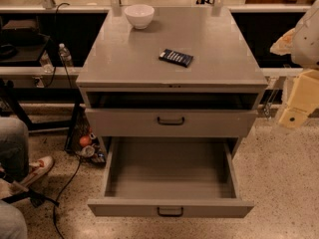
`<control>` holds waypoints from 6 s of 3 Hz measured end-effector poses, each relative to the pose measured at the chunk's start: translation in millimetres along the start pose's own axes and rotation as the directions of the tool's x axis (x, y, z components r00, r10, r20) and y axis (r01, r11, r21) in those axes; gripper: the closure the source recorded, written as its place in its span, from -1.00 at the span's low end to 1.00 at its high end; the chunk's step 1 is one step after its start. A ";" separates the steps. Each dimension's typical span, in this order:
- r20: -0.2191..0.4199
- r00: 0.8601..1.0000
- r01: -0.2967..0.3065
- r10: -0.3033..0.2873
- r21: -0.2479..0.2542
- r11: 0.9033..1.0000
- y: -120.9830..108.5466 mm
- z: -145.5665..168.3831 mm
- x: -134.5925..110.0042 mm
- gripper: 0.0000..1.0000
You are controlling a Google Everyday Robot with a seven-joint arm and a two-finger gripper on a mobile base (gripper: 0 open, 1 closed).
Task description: Close middle drawer
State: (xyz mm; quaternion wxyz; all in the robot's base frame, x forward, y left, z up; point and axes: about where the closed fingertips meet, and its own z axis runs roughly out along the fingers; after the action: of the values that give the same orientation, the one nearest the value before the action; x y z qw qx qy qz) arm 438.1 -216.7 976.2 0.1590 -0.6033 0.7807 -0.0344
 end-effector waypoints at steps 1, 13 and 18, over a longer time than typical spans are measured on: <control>0.000 1.000 0.000 0.000 0.000 1.000 0.0 0.0 0.0 -1.00; -0.090 0.750 -0.587 0.655 -0.547 0.596 237.6 446.2 137.7 0.92; 0.135 0.498 -0.752 0.856 -0.424 0.504 177.8 526.7 163.5 1.00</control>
Offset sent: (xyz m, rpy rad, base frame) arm -0.0122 0.0143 -0.0823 0.1153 0.1769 -0.0247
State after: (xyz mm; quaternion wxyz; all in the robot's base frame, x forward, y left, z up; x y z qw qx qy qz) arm 389.0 -251.8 399.9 0.1866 -0.1754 0.9286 0.2685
